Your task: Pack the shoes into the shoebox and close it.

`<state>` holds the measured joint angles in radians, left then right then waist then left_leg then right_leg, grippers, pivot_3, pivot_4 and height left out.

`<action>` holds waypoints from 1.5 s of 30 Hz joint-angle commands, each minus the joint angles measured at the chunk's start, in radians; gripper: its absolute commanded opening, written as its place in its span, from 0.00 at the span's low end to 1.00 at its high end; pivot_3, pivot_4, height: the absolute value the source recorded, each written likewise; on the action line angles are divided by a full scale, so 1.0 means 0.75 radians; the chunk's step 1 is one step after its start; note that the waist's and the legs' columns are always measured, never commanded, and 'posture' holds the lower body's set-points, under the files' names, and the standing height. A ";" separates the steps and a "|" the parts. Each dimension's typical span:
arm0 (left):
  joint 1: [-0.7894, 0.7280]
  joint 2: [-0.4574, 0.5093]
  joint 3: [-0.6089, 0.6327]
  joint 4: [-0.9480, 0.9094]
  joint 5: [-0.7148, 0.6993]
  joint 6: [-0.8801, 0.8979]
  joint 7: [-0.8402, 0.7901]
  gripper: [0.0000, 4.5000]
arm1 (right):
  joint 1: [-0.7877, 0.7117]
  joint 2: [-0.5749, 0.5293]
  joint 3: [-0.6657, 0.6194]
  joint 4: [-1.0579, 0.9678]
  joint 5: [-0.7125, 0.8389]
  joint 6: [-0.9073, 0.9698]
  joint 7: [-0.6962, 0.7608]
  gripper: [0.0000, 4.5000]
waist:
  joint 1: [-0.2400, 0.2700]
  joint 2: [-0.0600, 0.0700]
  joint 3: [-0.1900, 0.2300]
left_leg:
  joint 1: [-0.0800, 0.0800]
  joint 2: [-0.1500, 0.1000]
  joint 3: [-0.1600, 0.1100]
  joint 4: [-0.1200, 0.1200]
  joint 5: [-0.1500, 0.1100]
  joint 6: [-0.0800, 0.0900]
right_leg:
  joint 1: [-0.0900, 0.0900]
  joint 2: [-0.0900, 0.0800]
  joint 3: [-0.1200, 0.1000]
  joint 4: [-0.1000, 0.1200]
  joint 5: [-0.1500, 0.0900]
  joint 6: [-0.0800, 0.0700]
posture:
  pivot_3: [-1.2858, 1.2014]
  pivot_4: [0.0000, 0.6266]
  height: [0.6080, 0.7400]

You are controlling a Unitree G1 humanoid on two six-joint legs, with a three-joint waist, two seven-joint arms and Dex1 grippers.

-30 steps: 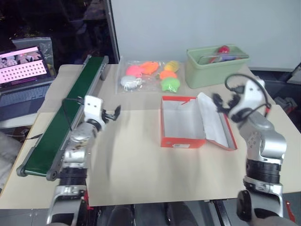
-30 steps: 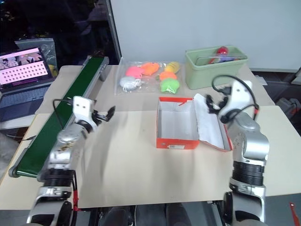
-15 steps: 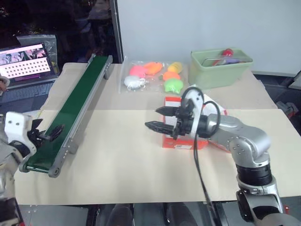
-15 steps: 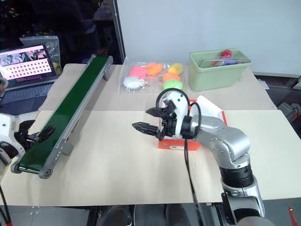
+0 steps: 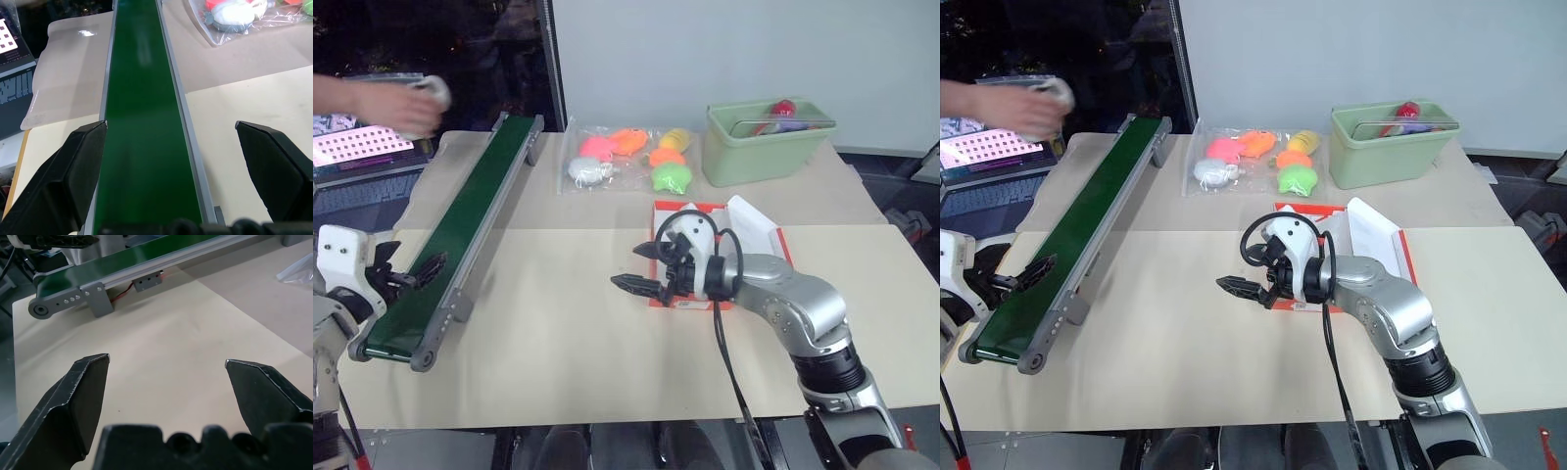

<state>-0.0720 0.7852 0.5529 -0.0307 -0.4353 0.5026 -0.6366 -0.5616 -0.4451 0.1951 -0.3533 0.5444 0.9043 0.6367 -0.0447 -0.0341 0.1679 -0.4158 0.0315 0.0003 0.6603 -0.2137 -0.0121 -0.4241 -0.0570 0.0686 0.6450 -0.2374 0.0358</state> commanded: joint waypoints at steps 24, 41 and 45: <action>-0.120 0.012 -0.057 0.010 0.017 -0.016 0.047 1.00 | 0.021 0.020 -0.030 -0.050 -0.043 -0.024 -0.058 0.99 | 0.000 0.000 0.000 | 0.000 0.000 0.000 0.000 0.000 0.000 | 0.000 0.000 0.000 0.000 0.000 0.000 | 0.52 0.24 0.92; -0.183 0.075 -0.111 0.074 0.065 0.142 0.080 1.00 | 0.013 0.046 -0.036 -0.038 -0.071 -0.012 -0.090 0.99 | -0.001 -0.001 0.000 | 0.000 0.000 0.000 0.000 0.000 0.000 | 0.000 0.000 0.000 0.000 0.000 0.000 | 0.52 0.24 0.92; -0.228 0.144 -0.150 0.100 0.104 0.189 0.070 1.00 | 0.011 0.047 -0.034 -0.044 -0.065 -0.007 -0.090 0.99 | 0.001 -0.002 0.001 | 0.000 0.000 0.000 0.000 0.000 0.000 | 0.000 0.001 0.000 0.001 0.000 0.000 | 0.52 0.24 0.92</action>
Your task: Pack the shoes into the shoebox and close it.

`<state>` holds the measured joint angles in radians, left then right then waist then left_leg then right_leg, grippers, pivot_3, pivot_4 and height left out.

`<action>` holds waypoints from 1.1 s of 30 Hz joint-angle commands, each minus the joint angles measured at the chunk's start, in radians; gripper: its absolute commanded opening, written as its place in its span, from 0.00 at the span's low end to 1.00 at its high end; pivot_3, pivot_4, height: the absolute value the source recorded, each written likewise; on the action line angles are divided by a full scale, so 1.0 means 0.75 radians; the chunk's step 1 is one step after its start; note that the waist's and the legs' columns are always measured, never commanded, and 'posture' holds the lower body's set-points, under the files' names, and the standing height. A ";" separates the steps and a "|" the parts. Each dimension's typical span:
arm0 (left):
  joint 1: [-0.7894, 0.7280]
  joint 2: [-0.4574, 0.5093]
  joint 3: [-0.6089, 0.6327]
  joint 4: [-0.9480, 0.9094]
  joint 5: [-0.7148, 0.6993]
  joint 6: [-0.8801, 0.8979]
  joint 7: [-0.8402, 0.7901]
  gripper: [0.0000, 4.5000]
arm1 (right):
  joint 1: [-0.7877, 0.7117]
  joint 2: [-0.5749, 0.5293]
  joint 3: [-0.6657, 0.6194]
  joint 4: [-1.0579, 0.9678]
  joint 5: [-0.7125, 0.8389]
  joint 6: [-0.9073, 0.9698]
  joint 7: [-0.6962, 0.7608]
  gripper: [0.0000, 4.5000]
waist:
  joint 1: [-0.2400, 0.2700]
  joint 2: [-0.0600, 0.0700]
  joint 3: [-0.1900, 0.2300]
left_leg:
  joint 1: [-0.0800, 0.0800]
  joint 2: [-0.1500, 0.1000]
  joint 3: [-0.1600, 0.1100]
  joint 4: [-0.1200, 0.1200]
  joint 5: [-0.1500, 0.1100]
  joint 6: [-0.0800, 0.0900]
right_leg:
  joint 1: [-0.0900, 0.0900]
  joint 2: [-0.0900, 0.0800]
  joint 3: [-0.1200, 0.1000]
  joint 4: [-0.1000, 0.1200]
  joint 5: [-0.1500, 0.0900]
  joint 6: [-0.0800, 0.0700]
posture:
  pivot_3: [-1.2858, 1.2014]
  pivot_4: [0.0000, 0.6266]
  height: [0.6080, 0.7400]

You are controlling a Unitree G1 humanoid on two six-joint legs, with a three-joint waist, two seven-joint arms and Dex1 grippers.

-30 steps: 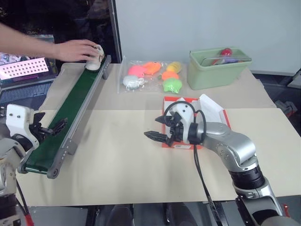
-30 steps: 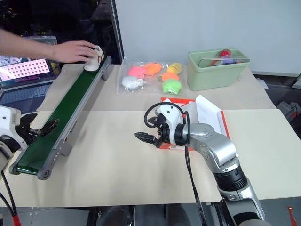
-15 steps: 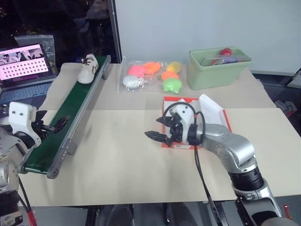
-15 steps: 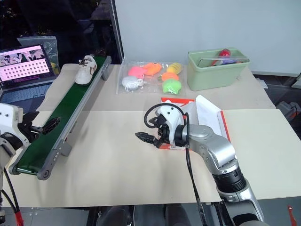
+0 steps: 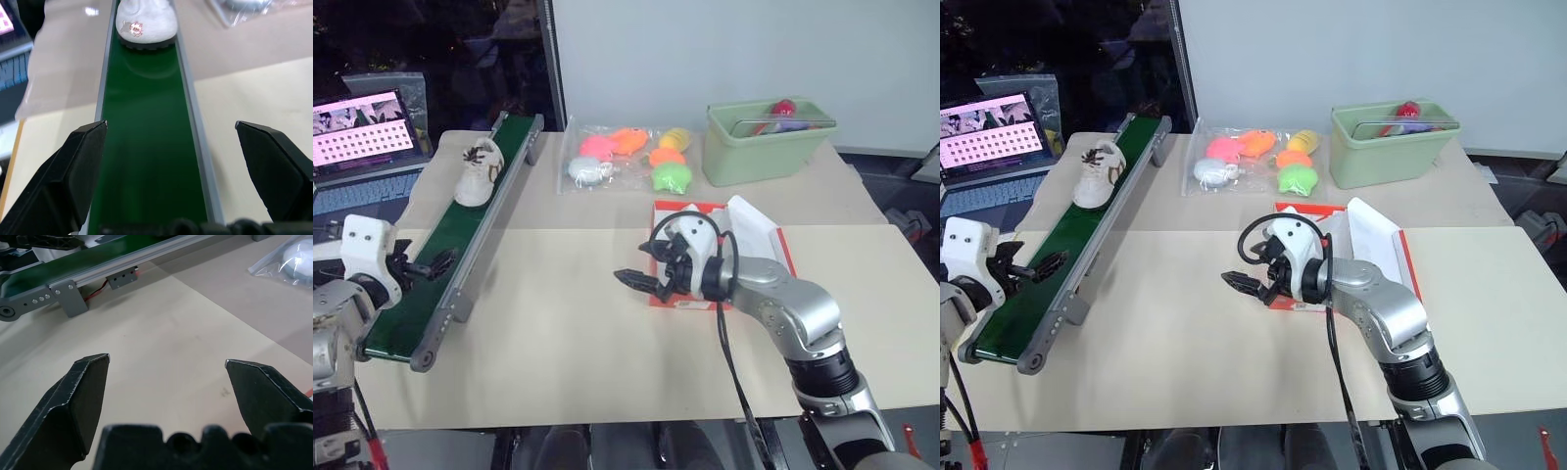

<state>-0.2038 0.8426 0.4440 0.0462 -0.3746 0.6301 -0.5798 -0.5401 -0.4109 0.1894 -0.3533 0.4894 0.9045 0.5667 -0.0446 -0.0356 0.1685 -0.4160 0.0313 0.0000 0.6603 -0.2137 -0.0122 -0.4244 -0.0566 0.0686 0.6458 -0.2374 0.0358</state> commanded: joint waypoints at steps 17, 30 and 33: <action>-0.103 0.060 -0.040 0.127 0.060 -0.010 -0.002 1.00 | -0.011 -0.002 -0.020 -0.062 0.015 0.000 0.009 0.99 | 0.001 0.000 0.000 | 0.000 0.000 0.000 0.000 0.000 0.000 | 0.000 0.000 0.000 0.000 0.000 0.000 | 0.52 0.24 0.92; -0.042 -0.050 -0.117 0.077 0.049 0.092 -0.007 0.74 | -0.016 0.008 -0.035 -0.075 0.033 0.007 0.005 1.00 | 0.029 0.000 0.000 | 0.001 -0.002 -0.001 0.000 0.000 0.000 | 0.001 -0.002 -0.001 0.002 0.000 0.000 | 0.52 0.24 0.92; -0.056 -0.045 -0.114 0.089 0.059 0.093 -0.007 0.67 | -0.017 0.010 -0.037 -0.075 0.033 0.007 0.006 1.00 | 0.042 0.000 0.000 | 0.002 -0.002 -0.001 0.001 0.000 0.000 | 0.003 -0.002 -0.001 0.002 0.000 0.000 | 0.52 0.24 0.92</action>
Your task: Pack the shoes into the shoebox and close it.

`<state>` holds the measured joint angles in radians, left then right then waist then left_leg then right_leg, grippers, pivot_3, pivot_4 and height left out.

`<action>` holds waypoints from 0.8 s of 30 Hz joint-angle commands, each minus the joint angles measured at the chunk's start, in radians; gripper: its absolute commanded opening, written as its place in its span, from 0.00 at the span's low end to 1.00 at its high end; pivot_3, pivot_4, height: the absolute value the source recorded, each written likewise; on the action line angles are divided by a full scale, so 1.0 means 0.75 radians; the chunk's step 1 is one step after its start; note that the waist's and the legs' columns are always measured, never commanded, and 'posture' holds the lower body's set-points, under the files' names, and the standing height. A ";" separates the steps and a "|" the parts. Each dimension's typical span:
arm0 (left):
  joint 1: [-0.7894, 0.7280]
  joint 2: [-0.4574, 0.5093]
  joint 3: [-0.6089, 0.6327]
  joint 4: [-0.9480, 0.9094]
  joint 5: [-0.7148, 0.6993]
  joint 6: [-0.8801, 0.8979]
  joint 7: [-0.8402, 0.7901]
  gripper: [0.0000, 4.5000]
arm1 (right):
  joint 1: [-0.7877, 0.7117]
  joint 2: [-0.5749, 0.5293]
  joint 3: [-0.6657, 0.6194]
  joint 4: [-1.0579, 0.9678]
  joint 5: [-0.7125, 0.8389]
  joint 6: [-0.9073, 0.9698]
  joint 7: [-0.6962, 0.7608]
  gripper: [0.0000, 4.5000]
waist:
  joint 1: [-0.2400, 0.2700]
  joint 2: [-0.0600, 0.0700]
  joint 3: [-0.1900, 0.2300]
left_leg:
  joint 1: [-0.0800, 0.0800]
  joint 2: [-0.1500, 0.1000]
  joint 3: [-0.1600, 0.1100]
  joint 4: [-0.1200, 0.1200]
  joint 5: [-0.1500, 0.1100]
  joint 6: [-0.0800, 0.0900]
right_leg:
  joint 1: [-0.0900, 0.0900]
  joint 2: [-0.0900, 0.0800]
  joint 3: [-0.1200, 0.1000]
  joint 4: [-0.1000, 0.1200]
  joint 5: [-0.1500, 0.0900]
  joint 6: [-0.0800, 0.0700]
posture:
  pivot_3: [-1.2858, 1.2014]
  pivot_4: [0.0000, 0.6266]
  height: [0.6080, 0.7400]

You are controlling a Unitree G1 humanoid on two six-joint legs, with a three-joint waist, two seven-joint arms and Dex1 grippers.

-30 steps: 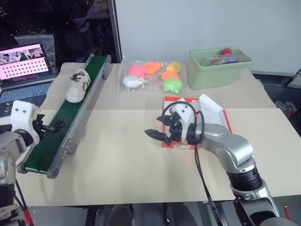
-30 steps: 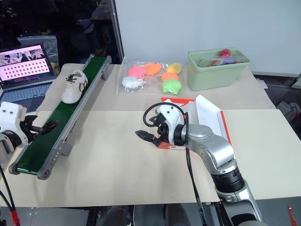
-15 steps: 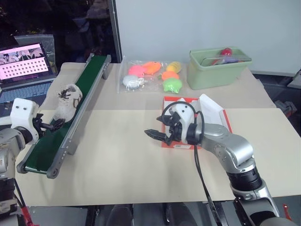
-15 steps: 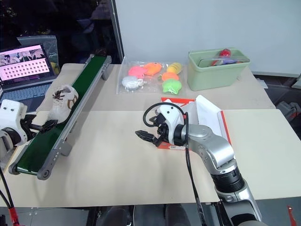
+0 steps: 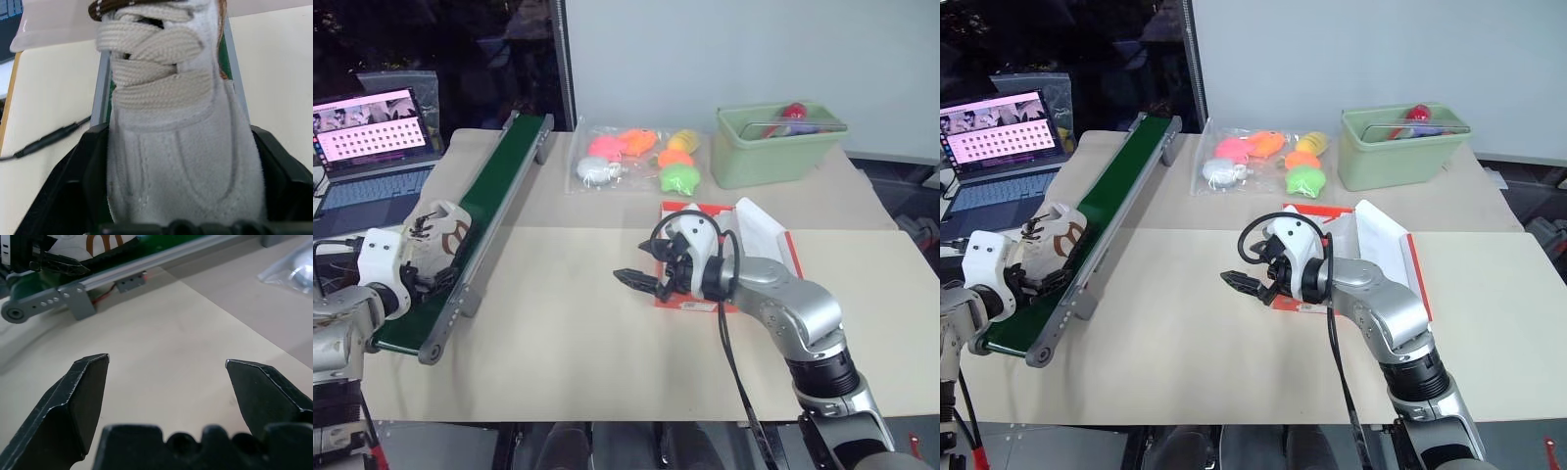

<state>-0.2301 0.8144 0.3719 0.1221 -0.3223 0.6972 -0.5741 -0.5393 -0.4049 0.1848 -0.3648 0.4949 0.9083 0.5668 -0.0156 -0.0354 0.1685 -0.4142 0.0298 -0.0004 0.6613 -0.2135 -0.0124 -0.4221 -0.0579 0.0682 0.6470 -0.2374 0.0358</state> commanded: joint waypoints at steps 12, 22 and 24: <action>-0.171 -0.070 0.043 -0.033 0.033 -0.113 0.154 0.56 | -0.030 0.026 -0.058 -0.047 0.040 0.013 -0.010 1.00 | 0.016 0.000 0.000 | 0.000 0.000 0.000 0.000 0.000 0.000 | 0.000 0.000 0.000 0.000 0.000 0.000 | 0.52 0.24 0.92; -0.431 -0.380 -0.105 -0.463 -0.078 -0.084 0.369 0.56 | -0.260 0.382 -0.477 0.251 0.267 0.281 -0.368 1.00 | 0.001 -0.011 0.000 | -0.011 0.000 -0.002 0.001 0.000 -0.001 | -0.005 -0.001 -0.002 0.001 0.004 0.001 | 0.52 0.24 0.92; -0.402 -0.540 -0.247 -0.627 -0.194 0.019 0.360 0.56 | -0.363 0.547 -0.675 0.407 0.378 0.354 -0.557 1.00 | -0.001 -0.011 0.000 | -0.011 0.001 -0.002 0.001 0.000 -0.001 | -0.005 -0.001 -0.002 0.002 0.004 0.001 | 0.52 0.24 0.92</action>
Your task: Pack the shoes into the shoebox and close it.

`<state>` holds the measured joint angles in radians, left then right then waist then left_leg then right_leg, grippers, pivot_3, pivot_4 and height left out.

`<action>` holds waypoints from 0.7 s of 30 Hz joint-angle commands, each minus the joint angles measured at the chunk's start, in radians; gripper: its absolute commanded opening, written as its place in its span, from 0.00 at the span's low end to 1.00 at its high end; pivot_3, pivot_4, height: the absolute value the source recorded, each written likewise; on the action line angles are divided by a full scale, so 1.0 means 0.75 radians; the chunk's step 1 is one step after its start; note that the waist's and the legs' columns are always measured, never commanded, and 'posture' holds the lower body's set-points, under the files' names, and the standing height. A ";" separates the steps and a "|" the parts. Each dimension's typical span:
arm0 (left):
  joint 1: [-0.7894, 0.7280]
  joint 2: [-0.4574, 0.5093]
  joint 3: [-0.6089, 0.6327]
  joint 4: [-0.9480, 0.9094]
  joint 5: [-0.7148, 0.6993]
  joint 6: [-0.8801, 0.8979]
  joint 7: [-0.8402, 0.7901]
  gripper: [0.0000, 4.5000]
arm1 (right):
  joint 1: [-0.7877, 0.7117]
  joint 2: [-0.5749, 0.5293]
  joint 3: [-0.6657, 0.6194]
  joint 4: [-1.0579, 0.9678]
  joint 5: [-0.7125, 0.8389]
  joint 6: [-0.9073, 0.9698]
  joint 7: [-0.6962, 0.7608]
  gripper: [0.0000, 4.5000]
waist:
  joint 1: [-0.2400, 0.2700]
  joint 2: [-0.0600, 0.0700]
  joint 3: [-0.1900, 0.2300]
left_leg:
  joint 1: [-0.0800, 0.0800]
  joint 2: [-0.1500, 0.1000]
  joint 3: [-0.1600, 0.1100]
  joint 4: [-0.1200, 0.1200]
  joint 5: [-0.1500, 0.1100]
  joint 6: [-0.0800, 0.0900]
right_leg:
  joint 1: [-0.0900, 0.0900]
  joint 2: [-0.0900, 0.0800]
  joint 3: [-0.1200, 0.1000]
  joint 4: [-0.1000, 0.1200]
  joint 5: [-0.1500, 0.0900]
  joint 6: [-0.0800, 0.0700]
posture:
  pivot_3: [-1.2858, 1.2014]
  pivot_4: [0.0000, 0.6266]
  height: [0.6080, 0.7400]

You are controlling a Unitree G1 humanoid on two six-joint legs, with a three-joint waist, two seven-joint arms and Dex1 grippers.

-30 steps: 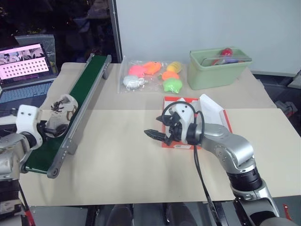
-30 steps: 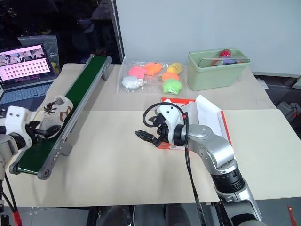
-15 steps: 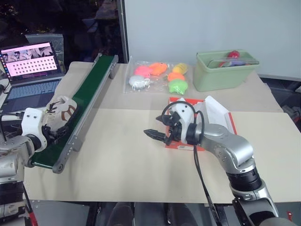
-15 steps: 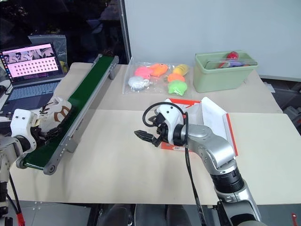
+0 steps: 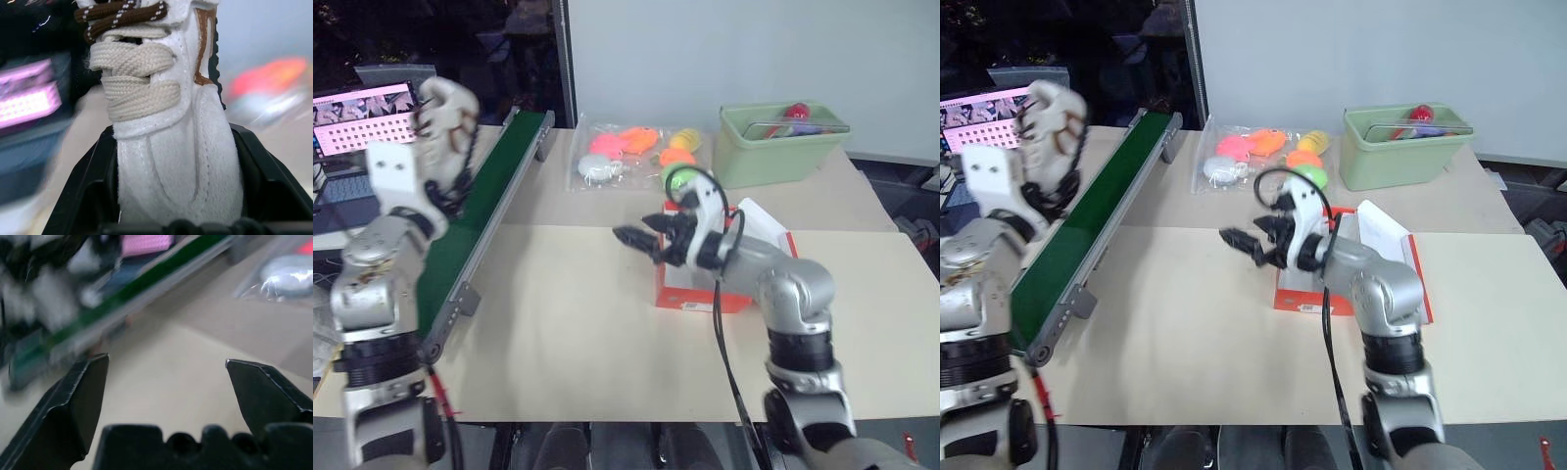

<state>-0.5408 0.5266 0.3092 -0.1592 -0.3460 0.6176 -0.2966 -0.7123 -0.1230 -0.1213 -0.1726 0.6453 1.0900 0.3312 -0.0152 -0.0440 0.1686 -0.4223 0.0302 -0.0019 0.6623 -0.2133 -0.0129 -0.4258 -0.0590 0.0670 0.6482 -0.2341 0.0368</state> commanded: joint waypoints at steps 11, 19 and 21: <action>0.111 -0.331 -0.397 -0.425 -0.230 0.284 -0.026 0.56 | -0.277 0.378 -0.445 0.326 0.357 0.166 -0.574 1.00 | -0.048 0.006 0.001 | -0.001 0.001 0.001 0.000 0.000 0.000 | -0.004 0.003 0.001 0.000 0.001 -0.002 | 0.52 0.24 0.92; 0.079 -0.294 -0.425 -0.355 -0.192 0.256 -0.064 0.56 | -0.322 0.427 -0.432 0.353 0.486 0.127 -0.682 1.00 | -0.042 0.006 0.002 | -0.002 0.001 0.001 -0.001 0.000 0.000 | -0.003 0.004 0.001 -0.001 0.001 -0.002 | 0.52 0.24 0.92; 0.071 -0.296 -0.427 -0.340 -0.191 0.252 -0.070 0.56 | -0.333 0.440 -0.438 0.367 0.531 0.114 -0.705 1.00 | -0.042 0.006 0.002 | -0.002 0.001 0.001 -0.001 0.000 0.000 | -0.003 0.004 0.001 -0.001 0.001 -0.002 | 0.52 0.24 0.92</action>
<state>-0.4648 0.3156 0.0473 -0.3845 -0.4704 0.8263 -0.2911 -0.8856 0.0923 -0.4471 0.1107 0.9894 1.2188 -0.1870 -0.0464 -0.0394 0.1697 -0.4237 0.0309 -0.0014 0.6619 -0.2130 -0.0126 -0.4281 -0.0560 0.0679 0.6473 -0.2334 0.0356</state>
